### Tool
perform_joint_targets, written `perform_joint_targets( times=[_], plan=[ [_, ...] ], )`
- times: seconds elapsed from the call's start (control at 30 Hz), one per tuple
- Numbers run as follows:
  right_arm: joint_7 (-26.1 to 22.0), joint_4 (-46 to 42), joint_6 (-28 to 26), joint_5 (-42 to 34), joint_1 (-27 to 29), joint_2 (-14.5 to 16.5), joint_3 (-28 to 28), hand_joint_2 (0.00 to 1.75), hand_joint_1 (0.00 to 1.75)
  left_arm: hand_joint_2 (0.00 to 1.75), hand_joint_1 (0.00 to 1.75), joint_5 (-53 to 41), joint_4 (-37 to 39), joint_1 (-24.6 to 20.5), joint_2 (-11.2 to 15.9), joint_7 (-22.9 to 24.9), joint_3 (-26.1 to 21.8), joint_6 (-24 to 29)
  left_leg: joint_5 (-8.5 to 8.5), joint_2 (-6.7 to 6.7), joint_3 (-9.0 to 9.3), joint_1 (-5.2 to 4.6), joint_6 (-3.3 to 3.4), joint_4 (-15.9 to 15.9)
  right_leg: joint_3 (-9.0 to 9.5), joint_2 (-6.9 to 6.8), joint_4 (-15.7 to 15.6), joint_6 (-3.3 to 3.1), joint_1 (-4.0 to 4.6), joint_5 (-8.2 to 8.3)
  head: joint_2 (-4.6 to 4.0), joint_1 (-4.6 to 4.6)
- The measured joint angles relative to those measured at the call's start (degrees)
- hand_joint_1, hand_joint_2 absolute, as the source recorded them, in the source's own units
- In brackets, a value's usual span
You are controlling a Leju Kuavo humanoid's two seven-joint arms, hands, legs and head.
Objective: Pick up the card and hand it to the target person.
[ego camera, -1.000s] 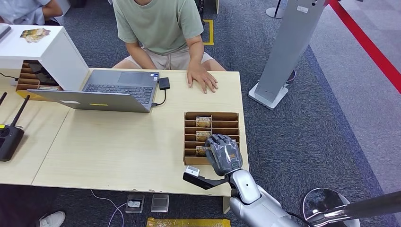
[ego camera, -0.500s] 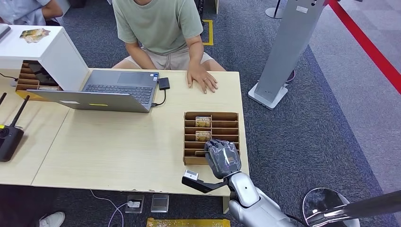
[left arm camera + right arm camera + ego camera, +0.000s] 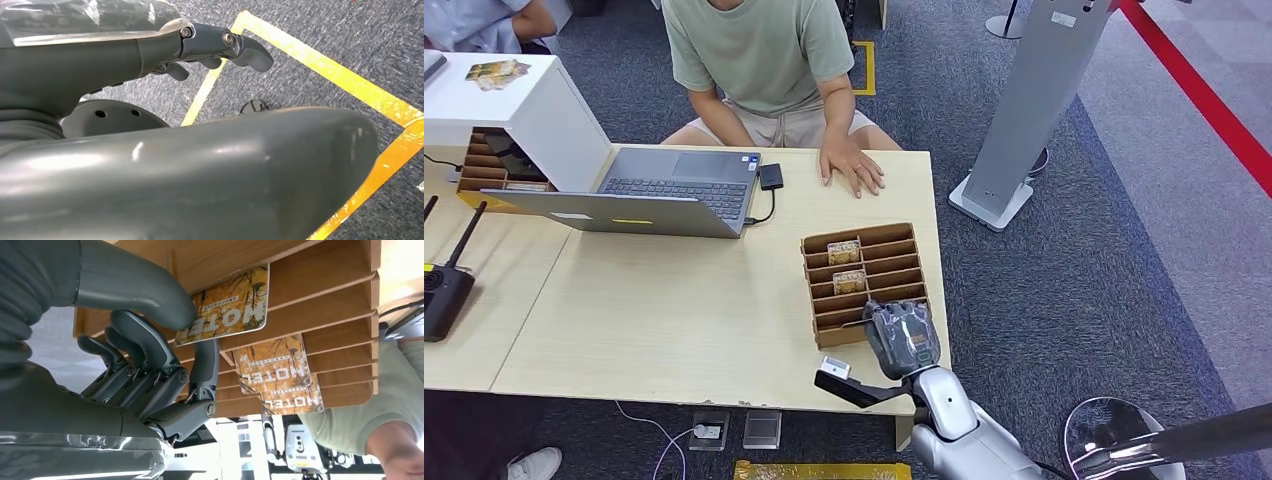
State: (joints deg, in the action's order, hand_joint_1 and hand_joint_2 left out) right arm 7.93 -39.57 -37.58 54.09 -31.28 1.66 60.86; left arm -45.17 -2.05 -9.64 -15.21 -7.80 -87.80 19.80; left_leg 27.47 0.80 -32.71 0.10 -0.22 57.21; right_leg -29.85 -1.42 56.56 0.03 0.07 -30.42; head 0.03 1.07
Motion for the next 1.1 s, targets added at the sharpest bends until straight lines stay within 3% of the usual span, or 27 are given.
perform_joint_targets(
  times=[0.43, 0.7, 1.1],
  plan=[
    [-6.9, -12.2, -0.1, 6.7, 1.6, -1.1, -11.8, 1.75, 1.75, 0.00, 0.00, 0.1, 0.0, 0.1, 0.0, 0.0, 0.0, 0.9, 0.00, 0.00, 0.00, 0.00, 0.00, 0.0, -0.01, 0.00, 0.0, 0.00, 0.00, 0.00, -0.01, 0.03],
    [-9.6, -20.1, -0.1, 6.3, 1.2, -1.2, -18.5, 1.75, 1.75, 0.00, 0.00, 1.3, 0.0, 0.1, -0.9, 4.7, 0.0, 3.2, 0.00, 0.00, -0.02, 0.00, 0.00, 0.0, -0.01, 0.00, 0.0, 0.00, 0.00, 0.00, 0.01, -0.01],
    [-8.7, -22.0, -0.1, 3.6, -4.7, 1.5, -20.7, 1.75, 1.75, 0.00, 0.00, -1.6, 0.0, 0.0, -1.1, 6.2, 0.0, 2.3, 0.00, 0.00, -0.03, 0.00, 0.00, 0.0, -0.01, 0.00, 0.0, 0.00, 0.01, 0.00, 0.00, 0.01]
  ],
)
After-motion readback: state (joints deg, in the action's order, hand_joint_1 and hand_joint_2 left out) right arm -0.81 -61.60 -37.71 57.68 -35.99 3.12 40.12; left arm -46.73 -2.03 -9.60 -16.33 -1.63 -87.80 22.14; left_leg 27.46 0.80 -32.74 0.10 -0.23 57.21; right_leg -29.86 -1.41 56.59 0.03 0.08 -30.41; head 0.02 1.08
